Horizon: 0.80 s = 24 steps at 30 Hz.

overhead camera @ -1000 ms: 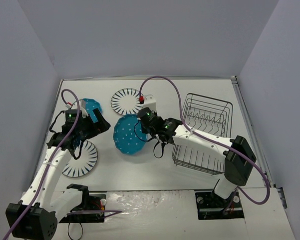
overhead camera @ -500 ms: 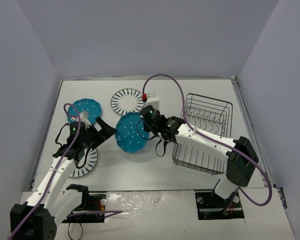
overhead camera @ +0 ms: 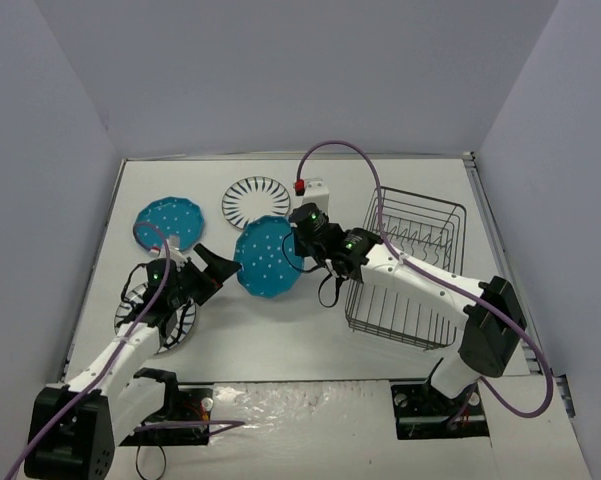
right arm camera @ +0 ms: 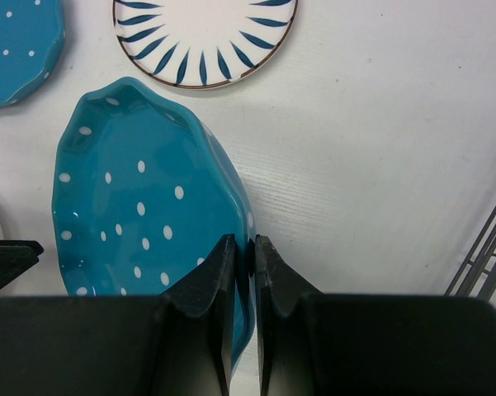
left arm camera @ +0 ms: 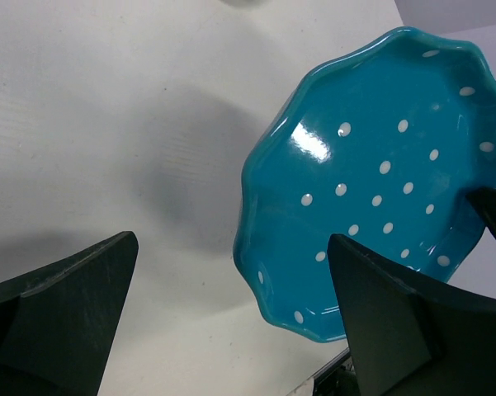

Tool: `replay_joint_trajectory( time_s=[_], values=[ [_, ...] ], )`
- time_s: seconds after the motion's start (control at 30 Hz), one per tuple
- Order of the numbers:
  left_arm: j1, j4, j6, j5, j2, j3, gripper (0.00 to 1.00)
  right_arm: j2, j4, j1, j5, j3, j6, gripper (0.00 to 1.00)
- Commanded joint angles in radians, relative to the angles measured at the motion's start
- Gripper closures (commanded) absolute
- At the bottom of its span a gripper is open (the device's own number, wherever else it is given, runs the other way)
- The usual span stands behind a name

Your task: Load the plates into the dish rack

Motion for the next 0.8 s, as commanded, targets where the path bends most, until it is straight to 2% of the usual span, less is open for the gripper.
replay_joint_trajectory(
  time_s=[0.0,0.5,0.77],
  values=[
    [-0.004,0.320,-0.076,0.042,0.059,-0.017,0.03,-0.110,0.148,-0.013,-0.011,0.056,0.051,1.00],
    [-0.025,0.909,-0.267,0.122,0.340,-0.077,0.03,-0.122,0.149,-0.028,-0.047,0.050,0.072,1.00],
    [-0.072,1.314,-0.434,0.172,0.605,-0.057,0.03,-0.131,0.154,-0.030,-0.045,0.052,0.074,1.00]
  ],
)
